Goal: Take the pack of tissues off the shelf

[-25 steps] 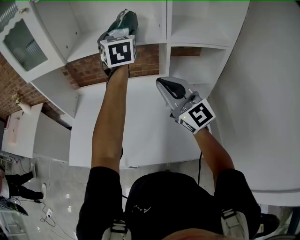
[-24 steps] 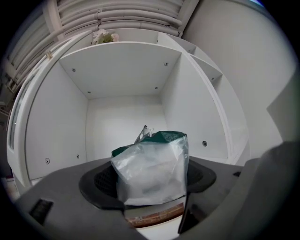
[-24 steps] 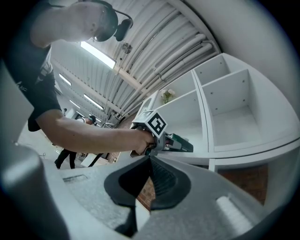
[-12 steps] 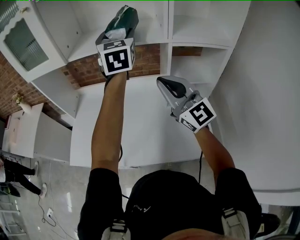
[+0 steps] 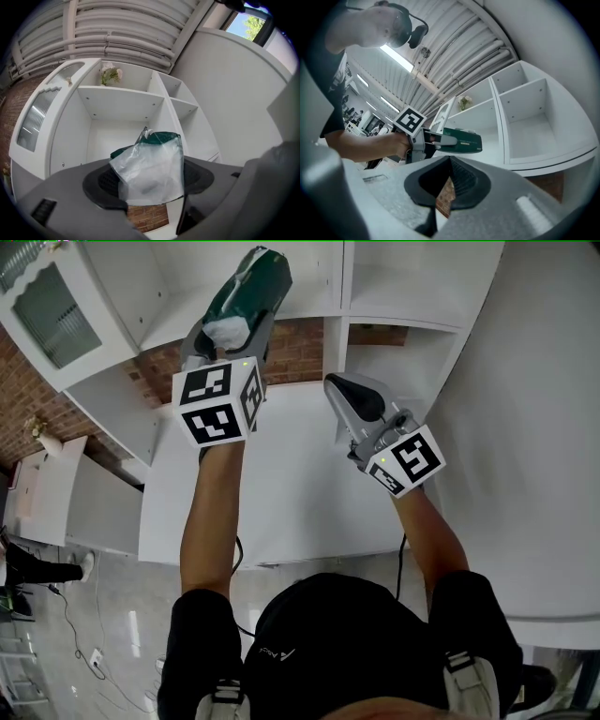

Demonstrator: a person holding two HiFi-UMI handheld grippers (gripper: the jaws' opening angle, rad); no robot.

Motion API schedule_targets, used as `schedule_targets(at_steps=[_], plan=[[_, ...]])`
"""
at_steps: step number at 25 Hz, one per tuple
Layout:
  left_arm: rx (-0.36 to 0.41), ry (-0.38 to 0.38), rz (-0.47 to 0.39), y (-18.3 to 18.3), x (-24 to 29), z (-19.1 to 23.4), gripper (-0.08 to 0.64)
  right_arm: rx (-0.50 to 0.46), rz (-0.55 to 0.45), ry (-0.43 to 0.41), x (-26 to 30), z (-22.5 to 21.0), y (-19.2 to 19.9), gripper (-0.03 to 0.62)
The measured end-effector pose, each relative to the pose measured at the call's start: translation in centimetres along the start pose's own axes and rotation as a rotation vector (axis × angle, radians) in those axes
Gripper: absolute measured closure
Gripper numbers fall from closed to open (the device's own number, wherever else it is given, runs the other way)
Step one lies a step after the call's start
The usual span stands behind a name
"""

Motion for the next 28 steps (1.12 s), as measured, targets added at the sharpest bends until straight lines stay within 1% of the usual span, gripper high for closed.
schedule_targets(at_steps=[7, 10, 14, 20, 28], plan=[[-0.054, 0.057, -0.042, 1.5, -6.9, 0.0, 0.245, 0.027, -0.027, 0.020, -0.2, 1.4, -0.2, 0.591], [-0.063, 0.051, -0.067, 2.6, -9.3, 0.6, 0.245, 0.027, -0.040, 0.029, -0.4, 2.0, -0.2, 0.591], [-0.085, 0.039, -0.063, 4.5, -11.8, 1.2, 0.245, 0.039, -0.047, 0.047, -1.1, 2.8, 0.0, 0.591], [-0.104, 0.032, -0.047, 6.6, -14.0, 1.6, 0.245, 0.045, -0.030, 0.057, -1.2, 4.1, 0.8, 0.592], [-0.108, 0.068, -0.042, 6.9, -14.2, 1.1, 0.245, -0.008, 0.007, 0.038, -0.7, 5.3, 0.9, 0.592]])
Point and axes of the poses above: the fingertips, and each gripper's own axes: x forward along the fingers, z to its left, y out of its underside, the point moved 3 cm from there along -x, backward along the fingers, and after that the axes turned 15 degrees about -y, right-handed, at the moved point
